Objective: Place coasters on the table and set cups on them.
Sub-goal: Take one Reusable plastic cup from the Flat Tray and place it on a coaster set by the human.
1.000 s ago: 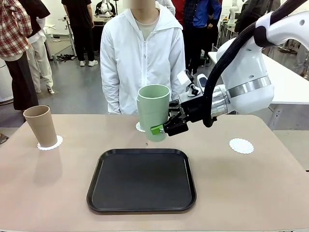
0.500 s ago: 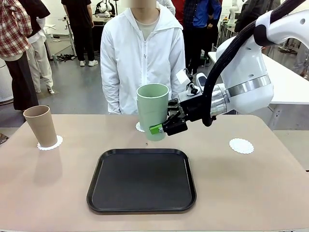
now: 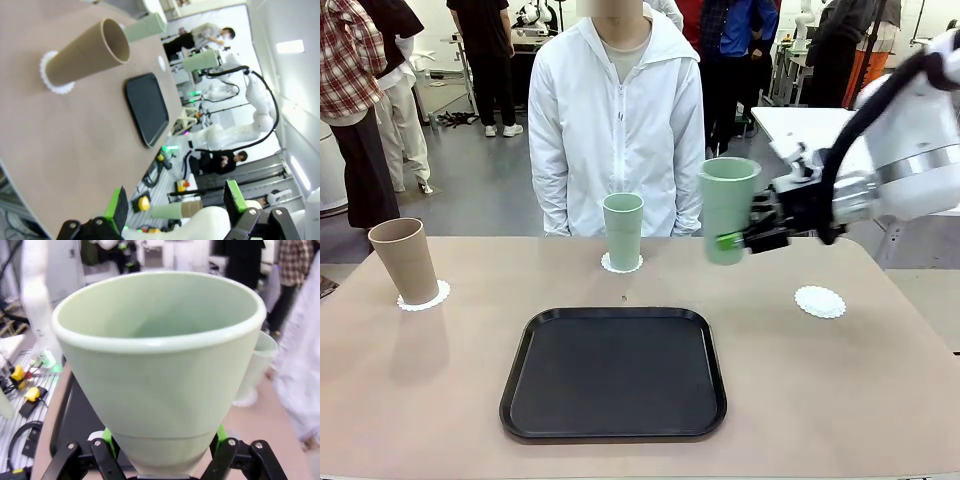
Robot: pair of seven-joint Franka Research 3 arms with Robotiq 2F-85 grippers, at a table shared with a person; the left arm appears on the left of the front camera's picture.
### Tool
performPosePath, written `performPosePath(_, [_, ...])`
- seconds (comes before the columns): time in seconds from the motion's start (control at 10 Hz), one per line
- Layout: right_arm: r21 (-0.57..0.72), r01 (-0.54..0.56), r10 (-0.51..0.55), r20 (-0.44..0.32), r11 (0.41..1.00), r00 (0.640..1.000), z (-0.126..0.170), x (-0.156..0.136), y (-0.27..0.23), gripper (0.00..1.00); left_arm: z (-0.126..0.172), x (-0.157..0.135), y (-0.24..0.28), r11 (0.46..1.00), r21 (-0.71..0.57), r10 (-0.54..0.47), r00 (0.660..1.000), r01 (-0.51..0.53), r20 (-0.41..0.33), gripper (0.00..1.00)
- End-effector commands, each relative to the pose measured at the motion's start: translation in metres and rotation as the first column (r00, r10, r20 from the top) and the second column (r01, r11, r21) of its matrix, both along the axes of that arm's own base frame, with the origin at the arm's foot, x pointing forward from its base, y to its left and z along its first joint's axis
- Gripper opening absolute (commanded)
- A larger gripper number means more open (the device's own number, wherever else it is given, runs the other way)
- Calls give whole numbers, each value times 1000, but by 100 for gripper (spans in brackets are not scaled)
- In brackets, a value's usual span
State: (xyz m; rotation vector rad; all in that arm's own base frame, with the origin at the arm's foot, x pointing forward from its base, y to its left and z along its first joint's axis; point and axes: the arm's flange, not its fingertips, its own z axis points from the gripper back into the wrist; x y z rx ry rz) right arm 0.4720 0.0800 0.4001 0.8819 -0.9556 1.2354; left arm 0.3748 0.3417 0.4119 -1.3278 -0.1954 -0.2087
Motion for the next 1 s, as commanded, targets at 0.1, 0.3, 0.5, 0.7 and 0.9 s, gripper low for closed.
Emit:
performPosePath(0.1, [68, 155, -156, 11, 986, 988, 9, 2, -95, 81, 1, -1, 0, 1000, 6, 3, 1000, -3, -4, 100])
performPosePath(0.3, [110, 217, -220, 9, 970, 976, 9, -8, -147, 81, 1, -1, 0, 1000, 6, 3, 1000, -3, -4, 100])
performPosePath(0.5, [123, 250, -253, 15, 960, 967, 7, -10, -169, 81, 1, -1, 0, 1000, 6, 3, 1000, -3, -4, 100])
performPosePath(0.7, [122, 285, -289, 17, 951, 957, 6, -10, -176, 81, 1, -1, 0, 1000, 6, 3, 1000, -3, -4, 100])
performPosePath(0.9, [110, 278, -279, -2, 954, 960, 9, -12, -179, 81, 1, -1, 0, 1000, 6, 3, 1000, -3, -4, 100])
